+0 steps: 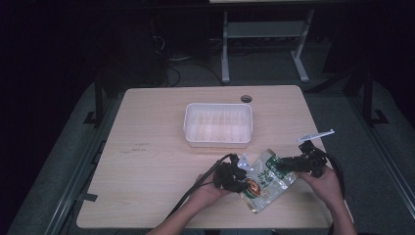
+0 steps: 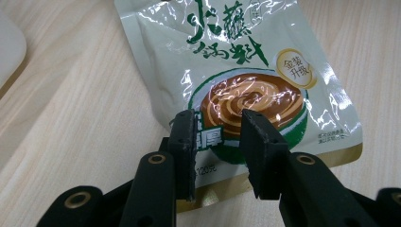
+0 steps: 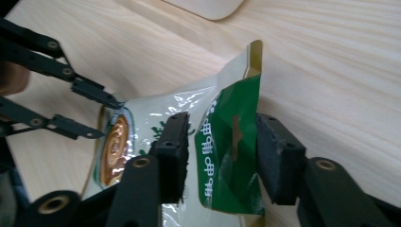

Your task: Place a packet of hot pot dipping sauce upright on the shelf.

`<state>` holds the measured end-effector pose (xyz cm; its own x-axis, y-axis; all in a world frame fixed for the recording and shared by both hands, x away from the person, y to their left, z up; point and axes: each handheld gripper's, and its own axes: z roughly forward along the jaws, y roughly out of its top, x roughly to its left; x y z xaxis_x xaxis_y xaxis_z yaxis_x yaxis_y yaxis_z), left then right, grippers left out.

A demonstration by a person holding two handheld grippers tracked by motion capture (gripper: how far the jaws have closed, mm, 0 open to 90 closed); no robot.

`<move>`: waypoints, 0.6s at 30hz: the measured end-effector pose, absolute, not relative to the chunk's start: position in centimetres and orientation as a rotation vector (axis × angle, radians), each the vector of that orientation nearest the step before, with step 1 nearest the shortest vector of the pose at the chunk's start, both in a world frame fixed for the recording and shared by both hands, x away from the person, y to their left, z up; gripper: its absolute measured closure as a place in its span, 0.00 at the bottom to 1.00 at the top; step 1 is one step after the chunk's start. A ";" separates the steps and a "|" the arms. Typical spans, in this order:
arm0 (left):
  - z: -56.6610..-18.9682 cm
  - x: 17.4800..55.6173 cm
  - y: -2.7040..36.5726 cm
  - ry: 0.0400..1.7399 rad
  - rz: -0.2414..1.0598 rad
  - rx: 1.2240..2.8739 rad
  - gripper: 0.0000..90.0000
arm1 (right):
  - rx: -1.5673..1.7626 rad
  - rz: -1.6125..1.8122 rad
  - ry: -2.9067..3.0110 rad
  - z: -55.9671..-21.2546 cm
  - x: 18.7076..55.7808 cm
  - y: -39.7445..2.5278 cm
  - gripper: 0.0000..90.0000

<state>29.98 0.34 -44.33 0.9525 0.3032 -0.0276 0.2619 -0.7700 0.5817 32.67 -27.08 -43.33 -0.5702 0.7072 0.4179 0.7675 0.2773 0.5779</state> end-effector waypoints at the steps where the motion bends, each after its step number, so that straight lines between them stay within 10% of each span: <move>1: -44.3 30.0 0.3 0.399 0.091 2.492 0.74 | -1.409 -1.187 -2.436 -43.3 32.7 -27.1 0.66; 18: -44.1 29.7 0.4 0.373 0.134 2.502 0.72 | -1.399 -0.907 -2.610 -44.9 32.9 -24.5 0.98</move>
<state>29.73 0.40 -44.07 0.9555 0.2947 0.0111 0.2342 -0.7811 0.5788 32.88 -24.50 -44.93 -0.5910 0.7479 0.3023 0.7742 0.4207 0.4729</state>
